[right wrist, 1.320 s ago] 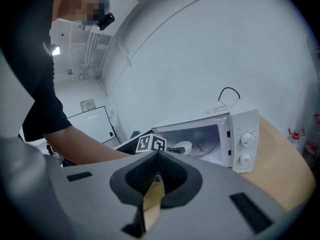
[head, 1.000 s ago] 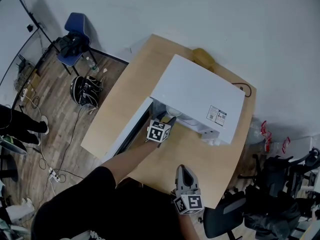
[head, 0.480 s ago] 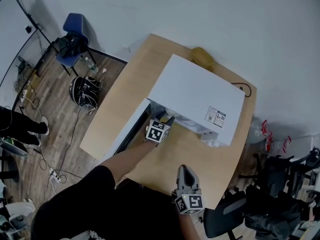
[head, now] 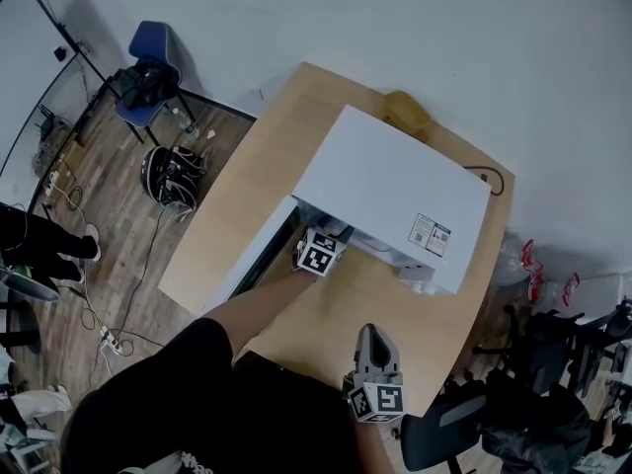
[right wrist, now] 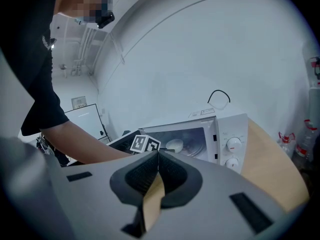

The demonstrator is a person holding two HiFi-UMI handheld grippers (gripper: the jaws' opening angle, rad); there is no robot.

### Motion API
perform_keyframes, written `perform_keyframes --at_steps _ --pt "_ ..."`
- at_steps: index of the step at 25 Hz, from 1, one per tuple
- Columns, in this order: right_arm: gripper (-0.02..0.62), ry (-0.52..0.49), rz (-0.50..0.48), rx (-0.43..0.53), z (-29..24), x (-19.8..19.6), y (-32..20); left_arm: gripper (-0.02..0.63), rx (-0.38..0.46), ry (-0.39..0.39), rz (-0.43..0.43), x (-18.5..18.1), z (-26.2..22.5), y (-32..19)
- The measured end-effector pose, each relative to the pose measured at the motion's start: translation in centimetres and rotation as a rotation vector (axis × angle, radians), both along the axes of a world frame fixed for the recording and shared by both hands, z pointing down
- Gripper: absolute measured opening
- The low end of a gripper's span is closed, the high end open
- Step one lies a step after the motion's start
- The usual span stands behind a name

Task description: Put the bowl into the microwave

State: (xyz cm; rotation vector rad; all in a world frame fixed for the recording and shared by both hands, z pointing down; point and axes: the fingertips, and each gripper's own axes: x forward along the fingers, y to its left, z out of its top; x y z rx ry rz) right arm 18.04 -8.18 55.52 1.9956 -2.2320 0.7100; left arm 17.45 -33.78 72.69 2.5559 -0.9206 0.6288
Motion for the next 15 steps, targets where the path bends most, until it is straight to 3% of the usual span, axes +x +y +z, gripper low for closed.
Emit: perform_keyframes --at_steps 15 --pt "0.060 0.027 0.070 -0.022 0.7 2.2 0.6 0.216 -0.033 0.031 -0.008 1.6 0.0 -0.2"
